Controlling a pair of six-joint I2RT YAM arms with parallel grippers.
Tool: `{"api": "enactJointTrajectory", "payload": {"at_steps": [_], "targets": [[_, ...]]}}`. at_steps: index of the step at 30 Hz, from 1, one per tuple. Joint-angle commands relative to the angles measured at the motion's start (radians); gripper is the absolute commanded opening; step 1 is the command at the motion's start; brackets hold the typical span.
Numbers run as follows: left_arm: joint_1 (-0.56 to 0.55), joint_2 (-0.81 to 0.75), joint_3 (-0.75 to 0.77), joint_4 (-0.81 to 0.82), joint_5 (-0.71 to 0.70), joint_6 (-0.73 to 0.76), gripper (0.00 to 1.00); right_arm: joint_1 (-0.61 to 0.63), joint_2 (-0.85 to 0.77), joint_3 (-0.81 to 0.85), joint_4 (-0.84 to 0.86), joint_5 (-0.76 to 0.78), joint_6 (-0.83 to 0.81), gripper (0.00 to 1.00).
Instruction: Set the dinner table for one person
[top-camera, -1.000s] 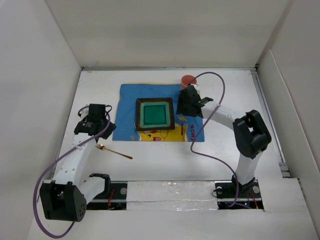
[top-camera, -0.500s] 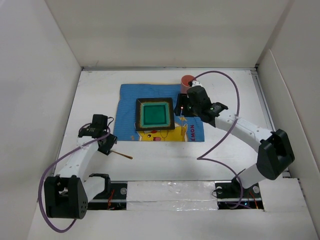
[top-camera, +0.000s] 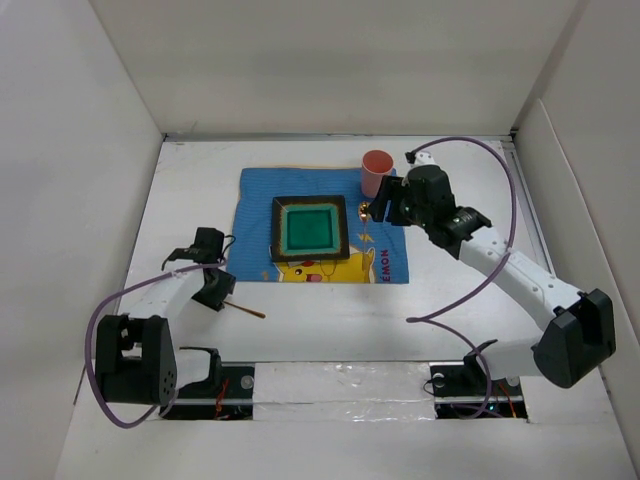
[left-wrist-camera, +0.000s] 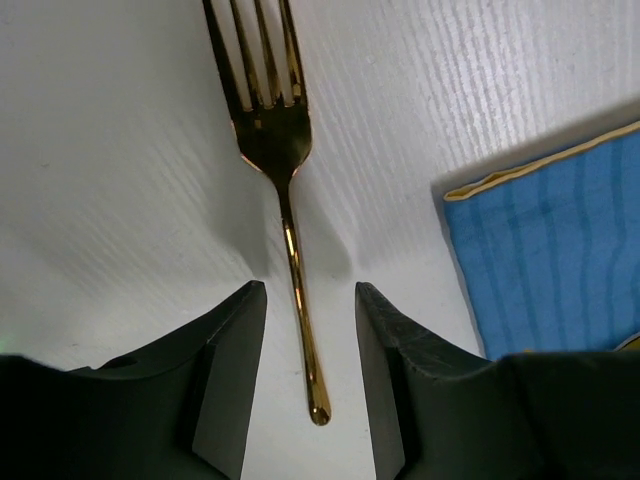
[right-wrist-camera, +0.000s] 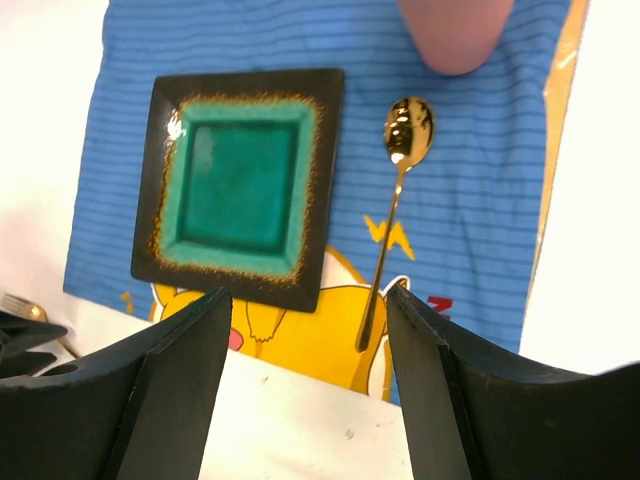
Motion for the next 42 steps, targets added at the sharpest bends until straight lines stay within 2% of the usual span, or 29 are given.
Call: {"api": "enactJointTrajectory", "payload": {"at_steps": [1,2,3,5,6,13,17,21,23,27,28,29,30,31,32,34,37,39,40,41,42], "targets": [[-0.013,0.028,-0.025,0.050,-0.054,-0.045,0.37,-0.015,-0.023,-0.002,0.019,-0.040,-0.013,0.68],[-0.013,0.037,-0.033,0.061,-0.054,-0.048,0.35,-0.026,-0.025,0.001,0.016,-0.042,-0.013,0.68],[-0.013,0.052,-0.044,0.081,-0.053,-0.053,0.25,-0.026,-0.025,0.007,0.007,-0.042,-0.013,0.68],[-0.022,0.063,-0.045,0.084,-0.053,-0.053,0.12,-0.035,-0.025,0.012,0.000,-0.042,-0.010,0.68],[-0.022,0.065,-0.044,0.086,-0.047,-0.047,0.01,-0.035,-0.026,0.015,0.000,-0.042,-0.010,0.68],[-0.022,-0.047,-0.047,0.045,-0.018,-0.029,0.00,-0.110,-0.007,0.019,0.005,-0.056,-0.003,0.68],[-0.022,-0.103,0.019,-0.040,-0.047,-0.009,0.00,-0.122,0.007,0.029,0.008,-0.070,0.000,0.68],[-0.022,-0.138,0.213,-0.121,-0.117,0.140,0.00,-0.122,0.015,0.021,0.008,-0.108,0.003,0.67],[-0.022,-0.136,0.272,-0.084,-0.113,0.278,0.00,-0.122,0.020,0.018,0.008,-0.109,0.003,0.67],[-0.022,-0.019,0.456,-0.003,-0.079,0.474,0.00,-0.122,0.018,0.009,0.008,-0.131,0.009,0.64],[-0.022,0.044,0.482,0.032,-0.070,0.519,0.00,-0.122,0.017,0.009,0.004,-0.137,0.006,0.58],[-0.022,0.070,0.508,0.052,-0.061,0.616,0.00,-0.122,0.012,0.015,-0.004,-0.143,0.004,0.42],[-0.022,0.107,0.575,0.054,-0.088,0.648,0.00,-0.122,0.007,0.018,-0.010,-0.149,0.004,0.29],[-0.022,0.159,0.597,0.077,-0.099,0.681,0.00,-0.122,-0.006,0.021,-0.019,-0.152,0.001,0.12],[-0.022,0.181,0.617,0.101,-0.088,0.762,0.00,-0.113,-0.014,0.026,-0.027,-0.152,0.000,0.00],[-0.035,0.239,0.665,0.162,-0.053,0.838,0.00,-0.113,-0.040,0.030,-0.047,-0.152,-0.002,0.00],[-0.135,0.329,0.714,0.209,-0.076,1.008,0.00,-0.113,-0.075,0.024,-0.056,-0.133,0.007,0.00],[-0.221,0.382,0.742,0.210,-0.140,1.077,0.00,-0.113,-0.100,0.016,-0.062,-0.134,0.007,0.16],[-0.236,0.423,0.748,0.213,-0.139,1.084,0.00,-0.113,-0.103,0.018,-0.072,-0.134,0.007,0.23],[-0.236,0.436,0.752,0.216,-0.098,1.084,0.00,-0.122,-0.106,0.019,-0.082,-0.132,0.004,0.35],[-0.250,0.453,0.760,0.229,-0.090,1.081,0.00,-0.122,-0.105,0.024,-0.102,-0.126,0.004,0.40]]}}
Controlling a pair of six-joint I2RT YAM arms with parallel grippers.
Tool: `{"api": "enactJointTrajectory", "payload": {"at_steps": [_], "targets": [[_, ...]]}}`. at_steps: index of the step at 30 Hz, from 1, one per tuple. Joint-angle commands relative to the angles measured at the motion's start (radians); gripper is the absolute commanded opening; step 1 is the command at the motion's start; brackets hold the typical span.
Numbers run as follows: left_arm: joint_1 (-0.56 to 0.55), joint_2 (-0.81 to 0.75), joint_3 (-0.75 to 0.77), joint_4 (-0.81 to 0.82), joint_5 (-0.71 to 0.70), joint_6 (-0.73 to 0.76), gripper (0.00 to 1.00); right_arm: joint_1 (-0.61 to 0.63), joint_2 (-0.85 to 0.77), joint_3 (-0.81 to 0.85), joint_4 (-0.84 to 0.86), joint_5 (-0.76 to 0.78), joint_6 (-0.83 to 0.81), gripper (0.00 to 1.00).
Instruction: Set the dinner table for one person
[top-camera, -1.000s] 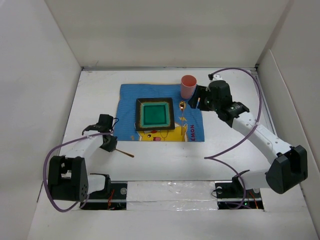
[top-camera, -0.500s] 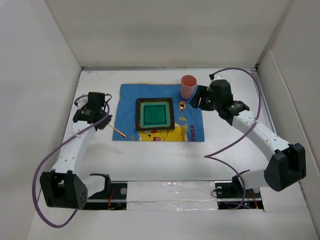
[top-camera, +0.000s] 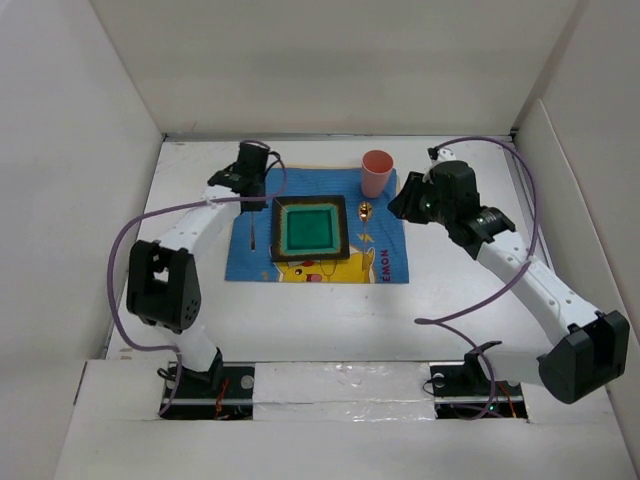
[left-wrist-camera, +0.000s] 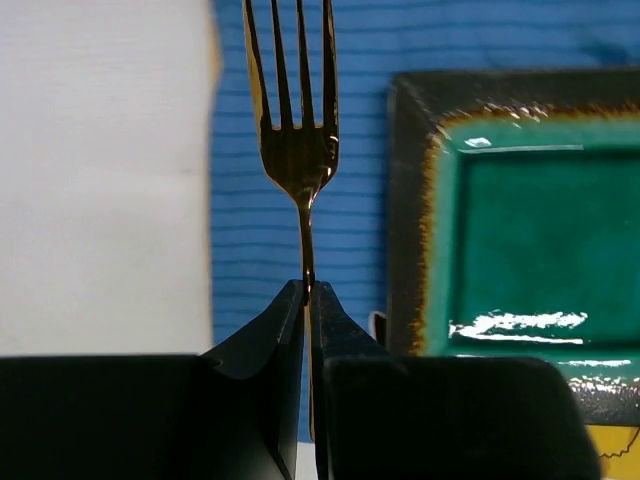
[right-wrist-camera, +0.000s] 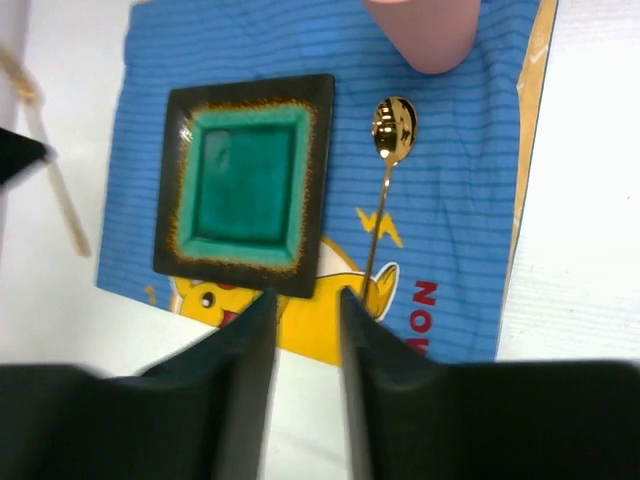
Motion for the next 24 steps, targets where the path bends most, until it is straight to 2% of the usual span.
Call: {"api": "enactJointTrajectory", "payload": {"at_steps": [1,2,5,11,24], "targets": [[-0.039,0.051,0.046,0.040,0.012,0.103,0.00,-0.012,-0.029,0.022,-0.042,0.010,-0.009,0.44],[-0.039,0.066,0.050,0.040,0.012,0.091,0.00,-0.013,-0.028,0.022,-0.053,0.010,-0.007,0.50],[-0.048,0.132,0.069,0.031,-0.013,0.057,0.00,-0.031,-0.044,0.004,-0.088,0.007,-0.021,0.54],[-0.048,0.185,0.073,0.020,-0.013,0.016,0.00,-0.052,-0.058,-0.027,-0.104,0.005,-0.026,0.55],[-0.048,0.246,0.023,0.002,-0.034,0.026,0.00,-0.062,-0.043,-0.056,-0.107,0.011,-0.021,0.55]]}}
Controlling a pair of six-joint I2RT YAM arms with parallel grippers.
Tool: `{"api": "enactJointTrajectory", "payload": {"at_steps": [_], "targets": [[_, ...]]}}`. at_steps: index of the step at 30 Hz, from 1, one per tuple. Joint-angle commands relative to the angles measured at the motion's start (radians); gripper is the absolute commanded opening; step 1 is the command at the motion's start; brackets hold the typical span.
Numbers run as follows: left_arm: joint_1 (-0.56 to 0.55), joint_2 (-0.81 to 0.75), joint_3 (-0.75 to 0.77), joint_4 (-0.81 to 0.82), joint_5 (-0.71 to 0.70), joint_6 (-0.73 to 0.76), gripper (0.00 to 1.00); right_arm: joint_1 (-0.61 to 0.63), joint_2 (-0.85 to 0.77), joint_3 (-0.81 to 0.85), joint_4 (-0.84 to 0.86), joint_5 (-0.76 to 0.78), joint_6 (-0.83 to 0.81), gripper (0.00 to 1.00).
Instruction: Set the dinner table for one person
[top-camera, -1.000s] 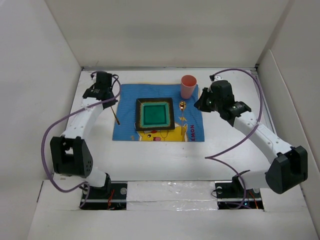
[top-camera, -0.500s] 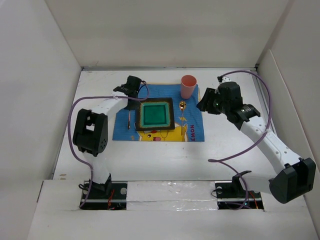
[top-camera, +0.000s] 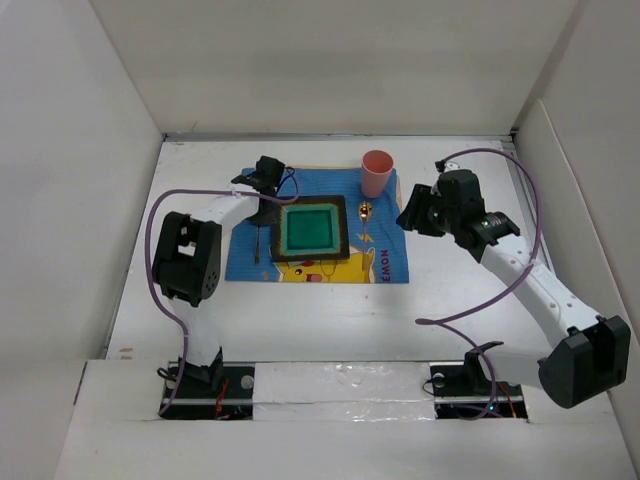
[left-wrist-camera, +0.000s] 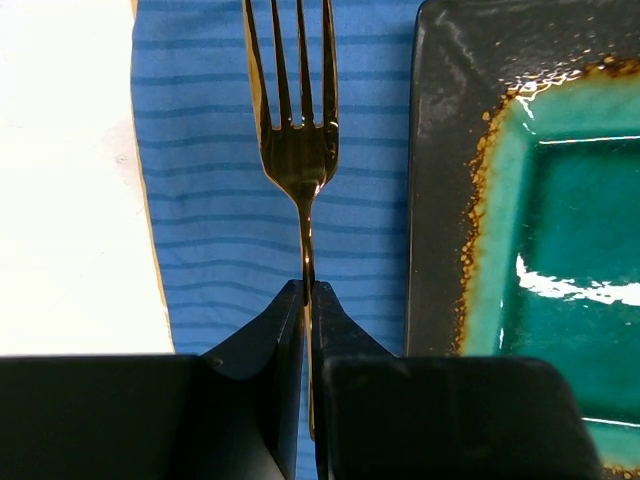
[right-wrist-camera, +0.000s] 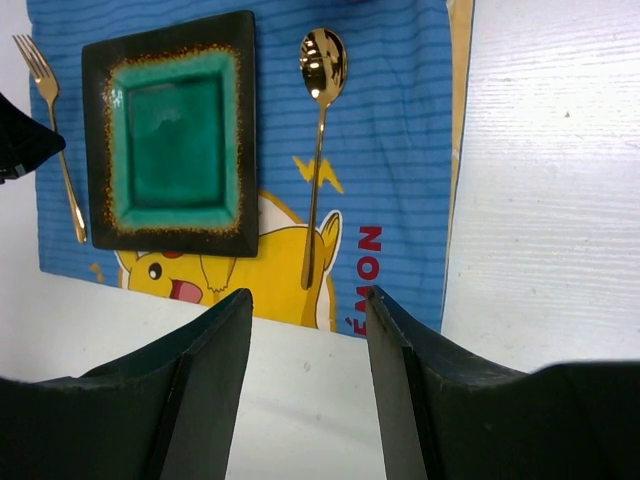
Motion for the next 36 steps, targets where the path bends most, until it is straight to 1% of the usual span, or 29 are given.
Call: {"api": "enactJointTrajectory", "payload": {"at_steps": [1,5,8,9,11,12,14,15,17,19,21,22,23,24,25,26,27,29,30,31,32,34,35,36], "targets": [[0.002,0.007,0.001,-0.017,-0.031,-0.003,0.00,-0.007,-0.007,-0.004,0.009,0.008,-0.012,0.55],[0.002,0.039,0.026,-0.020,-0.043,-0.020,0.00,-0.007,-0.006,-0.004,0.013,-0.001,-0.010,0.55],[0.002,0.032,0.021,-0.007,-0.054,-0.032,0.06,-0.007,-0.003,0.001,0.006,-0.004,-0.012,0.55],[0.002,0.026,0.014,0.007,-0.051,-0.032,0.15,-0.007,-0.003,0.002,0.003,-0.002,-0.009,0.55],[0.002,0.003,0.011,0.010,-0.052,-0.034,0.24,-0.007,-0.007,0.005,0.000,-0.001,-0.010,0.55],[0.002,-0.005,0.015,0.007,-0.054,-0.039,0.33,-0.007,-0.009,0.011,-0.003,-0.001,-0.009,0.55],[0.002,-0.031,0.026,0.003,-0.052,-0.045,0.40,-0.007,-0.010,0.018,-0.006,-0.002,-0.009,0.55],[0.002,-0.055,0.037,-0.002,-0.051,-0.049,0.46,-0.007,-0.013,0.030,-0.010,-0.002,-0.009,0.55],[0.002,-0.086,0.053,-0.009,-0.058,-0.059,0.53,-0.007,-0.015,0.047,-0.017,-0.004,-0.009,0.55],[0.002,-0.137,0.086,-0.028,-0.058,-0.075,0.55,0.002,-0.021,0.083,-0.023,-0.012,-0.007,0.53],[0.002,-0.209,0.112,-0.042,-0.058,-0.086,0.58,0.002,-0.027,0.132,-0.047,-0.030,-0.009,0.42],[0.002,-0.232,0.122,-0.043,-0.057,-0.101,0.60,0.013,-0.029,0.189,-0.055,-0.033,-0.012,0.33],[0.002,-0.261,0.130,-0.046,-0.043,-0.109,0.61,0.013,-0.029,0.223,-0.063,-0.035,-0.015,0.16],[0.002,-0.313,0.148,-0.049,-0.032,-0.117,0.62,0.022,-0.024,0.257,-0.078,-0.035,-0.021,0.08],[0.002,-0.370,0.174,-0.052,-0.007,-0.155,0.65,0.022,-0.021,0.362,-0.092,-0.036,-0.026,0.00],[0.002,-0.370,0.175,-0.052,-0.006,-0.155,0.66,0.022,-0.021,0.363,-0.092,-0.036,-0.026,0.00],[0.002,-0.426,0.199,-0.049,0.010,-0.166,0.66,0.022,-0.022,0.396,-0.095,-0.029,-0.027,0.00],[0.011,-0.477,0.221,-0.042,0.040,-0.201,0.72,0.022,-0.038,0.485,-0.087,-0.010,-0.026,0.00],[0.024,-0.525,0.251,-0.037,0.049,-0.212,0.72,0.011,-0.048,0.510,-0.074,0.022,-0.020,0.00],[0.024,-0.546,0.270,-0.034,0.051,-0.223,0.73,0.011,-0.073,0.530,-0.061,0.040,-0.016,0.10],[0.034,-0.574,0.286,-0.033,0.040,-0.227,0.79,-0.005,-0.091,0.559,-0.046,0.050,-0.013,0.15],[0.044,-0.645,0.331,-0.020,0.018,-0.236,0.86,-0.026,-0.121,0.585,-0.018,0.146,-0.001,0.26],[0.044,-0.672,0.343,-0.017,-0.011,-0.240,0.99,-0.026,-0.139,0.599,-0.020,0.186,0.000,0.33],[0.053,-0.724,0.348,-0.002,-0.037,-0.238,0.99,-0.026,-0.150,0.613,-0.021,0.262,-0.001,0.35]]}}
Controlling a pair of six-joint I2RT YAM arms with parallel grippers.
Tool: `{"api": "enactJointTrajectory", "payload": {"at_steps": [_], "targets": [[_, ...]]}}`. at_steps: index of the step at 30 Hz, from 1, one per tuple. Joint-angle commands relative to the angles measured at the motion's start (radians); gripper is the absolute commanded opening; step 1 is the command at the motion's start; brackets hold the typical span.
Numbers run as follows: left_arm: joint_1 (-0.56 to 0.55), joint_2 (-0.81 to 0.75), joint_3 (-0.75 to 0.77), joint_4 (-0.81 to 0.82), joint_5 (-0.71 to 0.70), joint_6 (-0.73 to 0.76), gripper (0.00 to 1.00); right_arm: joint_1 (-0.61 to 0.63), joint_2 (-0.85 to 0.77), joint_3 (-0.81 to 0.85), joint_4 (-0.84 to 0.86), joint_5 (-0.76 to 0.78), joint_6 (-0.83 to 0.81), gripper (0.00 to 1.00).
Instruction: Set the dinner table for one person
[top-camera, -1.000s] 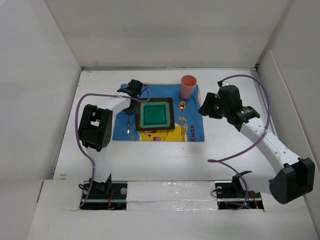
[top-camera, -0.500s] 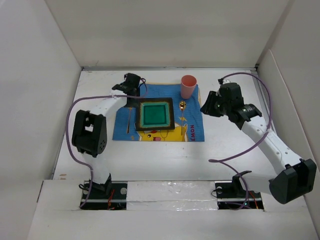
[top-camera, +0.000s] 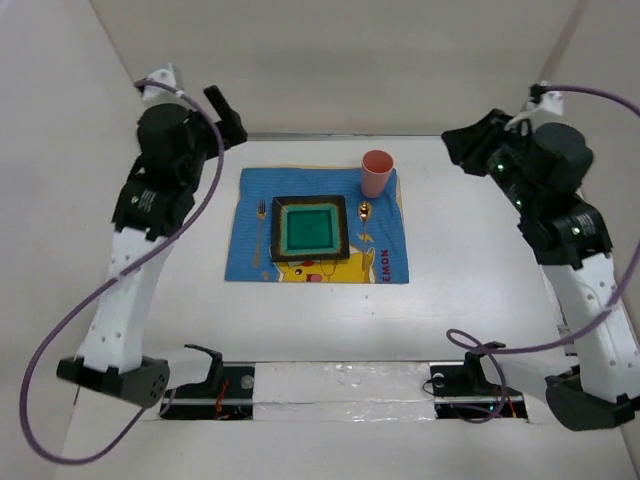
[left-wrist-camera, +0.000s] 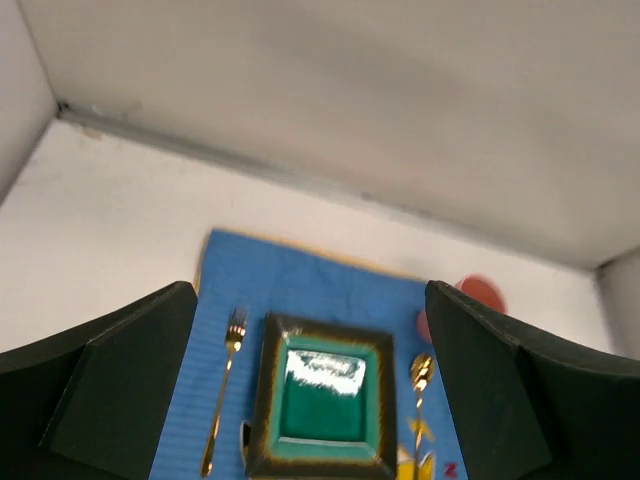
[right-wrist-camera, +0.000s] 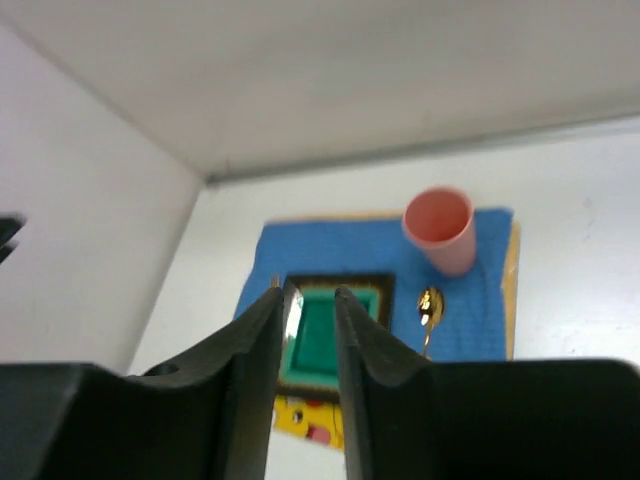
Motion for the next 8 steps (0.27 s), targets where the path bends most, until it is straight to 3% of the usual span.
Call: {"api": "enactJointTrajectory", "payload": {"at_steps": [1,5,8], "targets": [[0.017,-0.117,0.039,0.032,-0.080,-0.034,0.99,-0.012,-0.060,0.057,0.057,0.201,0.000,0.37],[0.017,-0.237,-0.049,0.090,-0.170,-0.022,0.99,-0.012,-0.098,-0.018,0.093,0.238,-0.008,0.42],[0.017,-0.272,-0.133,0.101,-0.160,-0.020,0.99,-0.032,-0.095,-0.072,0.090,0.183,0.018,0.45]]}}
